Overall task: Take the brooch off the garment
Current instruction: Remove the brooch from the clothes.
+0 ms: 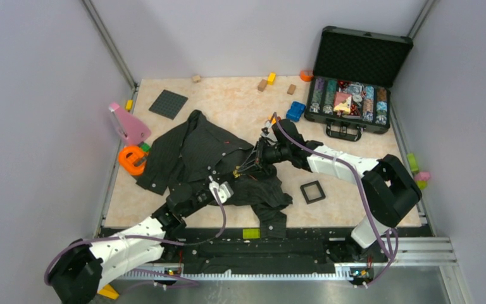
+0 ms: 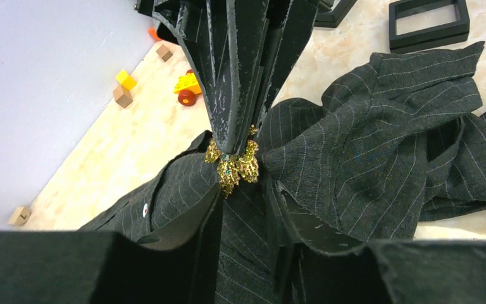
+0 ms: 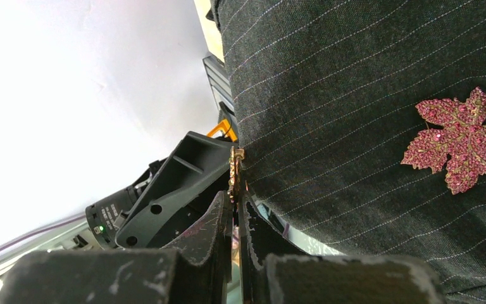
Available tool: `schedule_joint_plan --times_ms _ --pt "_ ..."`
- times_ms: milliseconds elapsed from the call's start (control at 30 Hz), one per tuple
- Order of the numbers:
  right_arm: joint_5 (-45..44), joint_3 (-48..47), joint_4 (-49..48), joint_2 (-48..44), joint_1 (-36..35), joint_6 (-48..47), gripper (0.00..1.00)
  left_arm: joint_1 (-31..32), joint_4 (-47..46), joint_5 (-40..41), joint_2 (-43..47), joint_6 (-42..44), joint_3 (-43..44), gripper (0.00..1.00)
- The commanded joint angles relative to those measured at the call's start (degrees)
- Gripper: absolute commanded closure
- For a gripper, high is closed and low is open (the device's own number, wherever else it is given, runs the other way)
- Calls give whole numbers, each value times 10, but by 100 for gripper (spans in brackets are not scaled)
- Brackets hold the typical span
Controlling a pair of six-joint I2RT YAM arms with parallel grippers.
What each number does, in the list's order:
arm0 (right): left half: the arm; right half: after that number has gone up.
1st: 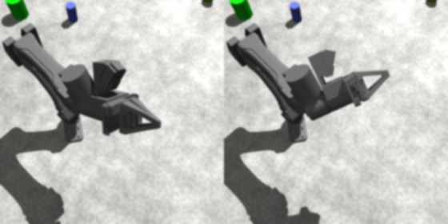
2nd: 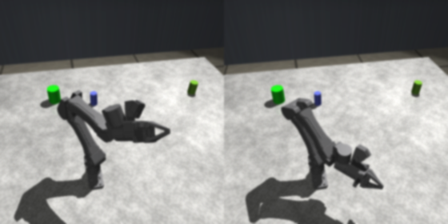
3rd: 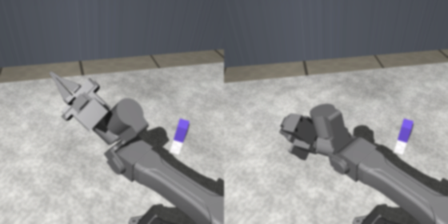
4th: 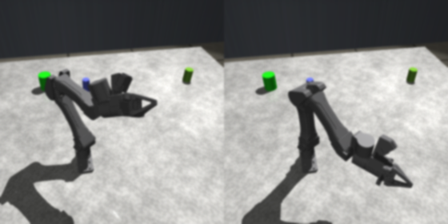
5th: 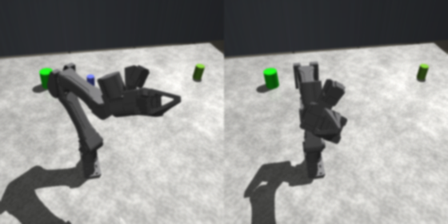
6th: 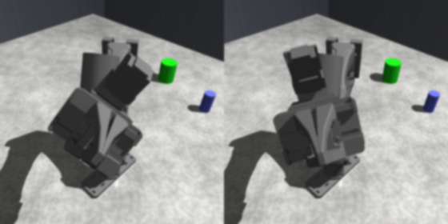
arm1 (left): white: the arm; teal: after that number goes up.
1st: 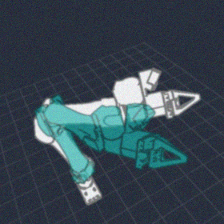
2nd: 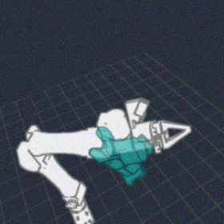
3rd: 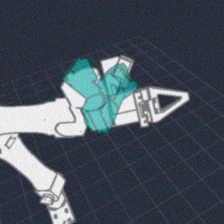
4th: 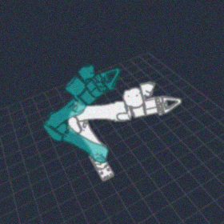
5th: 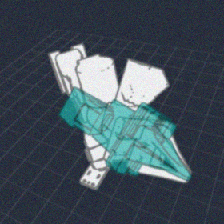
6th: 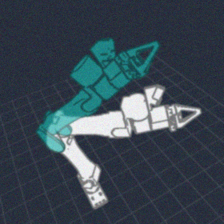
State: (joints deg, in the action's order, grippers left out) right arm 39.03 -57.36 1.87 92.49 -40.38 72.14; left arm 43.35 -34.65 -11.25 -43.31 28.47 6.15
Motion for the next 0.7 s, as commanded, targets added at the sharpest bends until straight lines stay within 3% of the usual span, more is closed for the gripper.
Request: schedule_joint_plan --times_ms 0,267,400,533,667 --pt "16 -1 -14 -25 -4 24 100 6 -36 -24 -12 19 27 65" --pt "19 3 -37 -19 -11 32 99 12 -41 -20 -15 35 30 65" --pt "20 5 -41 -16 -12 33 94 17 -42 -21 -12 41 28 68" --pt "27 12 -53 -16 -12 41 78 20 -38 -17 -8 53 26 96" --pt "24 14 -43 -25 -10 38 58 20 -35 -7 -11 48 27 100"
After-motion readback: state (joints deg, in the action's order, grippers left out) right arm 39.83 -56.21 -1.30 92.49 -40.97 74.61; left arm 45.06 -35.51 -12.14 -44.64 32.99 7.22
